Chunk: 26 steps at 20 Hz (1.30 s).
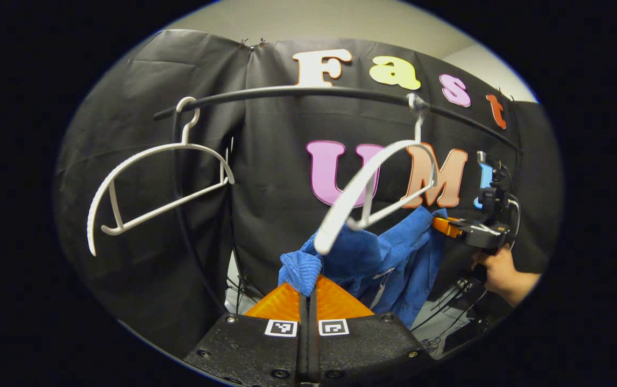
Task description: Grasp the clothes on the hanger with both hands and then place them into the laundry hamper below.
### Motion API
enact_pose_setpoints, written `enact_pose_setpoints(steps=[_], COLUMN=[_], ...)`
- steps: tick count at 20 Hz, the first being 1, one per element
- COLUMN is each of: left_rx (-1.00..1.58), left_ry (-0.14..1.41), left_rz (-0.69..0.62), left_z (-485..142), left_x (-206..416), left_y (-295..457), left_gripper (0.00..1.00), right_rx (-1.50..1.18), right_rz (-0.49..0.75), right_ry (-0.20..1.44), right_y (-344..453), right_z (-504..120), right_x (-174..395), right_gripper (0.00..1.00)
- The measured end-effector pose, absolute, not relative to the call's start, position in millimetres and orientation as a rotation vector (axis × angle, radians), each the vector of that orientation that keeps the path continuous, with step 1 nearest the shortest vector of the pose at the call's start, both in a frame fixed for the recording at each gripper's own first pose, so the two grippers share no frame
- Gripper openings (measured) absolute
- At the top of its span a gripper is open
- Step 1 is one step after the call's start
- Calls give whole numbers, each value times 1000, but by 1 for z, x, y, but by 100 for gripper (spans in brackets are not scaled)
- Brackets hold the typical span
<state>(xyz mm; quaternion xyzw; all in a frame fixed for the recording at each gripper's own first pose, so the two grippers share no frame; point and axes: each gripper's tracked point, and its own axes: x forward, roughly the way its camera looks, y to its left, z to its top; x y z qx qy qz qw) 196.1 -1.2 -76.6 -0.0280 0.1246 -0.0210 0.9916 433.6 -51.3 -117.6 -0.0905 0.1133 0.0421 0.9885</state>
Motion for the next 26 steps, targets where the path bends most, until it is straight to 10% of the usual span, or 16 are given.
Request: enact_pose_setpoints(steps=[26], left_rx=[-29], left_ry=[193], left_rz=[-227], left_z=[-84], left_x=[244], left_y=[-92], left_gripper=[0], right_rx=[-94], right_rz=[182], right_ry=[343], right_y=[-2], right_z=[-142], right_x=[317], right_gripper=[1])
